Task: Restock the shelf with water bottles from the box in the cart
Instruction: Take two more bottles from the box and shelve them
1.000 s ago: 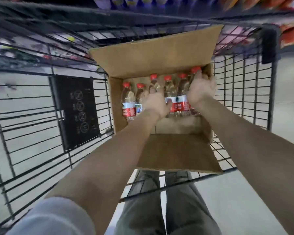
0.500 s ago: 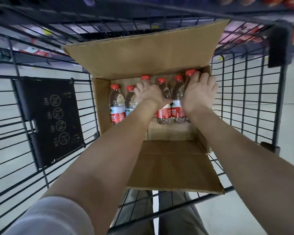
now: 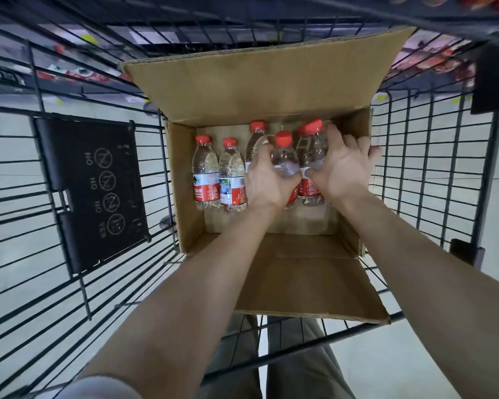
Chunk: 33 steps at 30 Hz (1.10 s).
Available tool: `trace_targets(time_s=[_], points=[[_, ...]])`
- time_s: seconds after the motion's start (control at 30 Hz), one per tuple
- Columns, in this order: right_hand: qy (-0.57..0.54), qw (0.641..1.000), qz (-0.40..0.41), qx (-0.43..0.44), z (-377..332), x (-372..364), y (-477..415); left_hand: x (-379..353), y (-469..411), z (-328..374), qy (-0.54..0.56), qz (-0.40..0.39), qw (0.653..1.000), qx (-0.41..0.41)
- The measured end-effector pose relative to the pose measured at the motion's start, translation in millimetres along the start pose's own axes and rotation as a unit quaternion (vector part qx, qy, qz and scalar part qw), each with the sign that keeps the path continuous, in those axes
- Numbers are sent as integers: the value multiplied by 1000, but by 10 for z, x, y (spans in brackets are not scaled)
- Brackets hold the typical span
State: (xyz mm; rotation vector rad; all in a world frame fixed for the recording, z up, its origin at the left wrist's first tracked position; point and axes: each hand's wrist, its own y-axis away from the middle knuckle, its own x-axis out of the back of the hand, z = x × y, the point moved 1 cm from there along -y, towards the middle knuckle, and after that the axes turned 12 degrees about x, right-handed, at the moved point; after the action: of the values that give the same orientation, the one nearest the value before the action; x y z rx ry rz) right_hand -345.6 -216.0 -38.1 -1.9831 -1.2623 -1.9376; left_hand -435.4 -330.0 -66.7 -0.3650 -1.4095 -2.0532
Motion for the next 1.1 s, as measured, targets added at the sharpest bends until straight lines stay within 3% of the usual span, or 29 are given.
trace_targets(time_s=[0.2, 0.33, 0.47, 0.73, 0.9, 1.1], points=[[-118, 990, 72, 30, 124, 27, 109, 145, 93, -150, 95, -58, 993, -26], [-107, 991, 50, 59, 187, 58, 127, 344, 144, -155, 131, -62, 988, -59], [-167, 985, 38, 39, 147, 175, 139, 609, 168, -68, 164, -44, 982, -87], [-368, 923, 72, 81, -392, 680, 550, 1331, 515, 218, 171, -5, 973, -152], [-382, 914, 68, 121, -774, 1210, 807, 1891, 931, 300, 157, -7, 972, -177], [-343, 914, 102, 191, -1269, 1994, 1205, 2609, 1484, 265, 152, 30, 952, -262]])
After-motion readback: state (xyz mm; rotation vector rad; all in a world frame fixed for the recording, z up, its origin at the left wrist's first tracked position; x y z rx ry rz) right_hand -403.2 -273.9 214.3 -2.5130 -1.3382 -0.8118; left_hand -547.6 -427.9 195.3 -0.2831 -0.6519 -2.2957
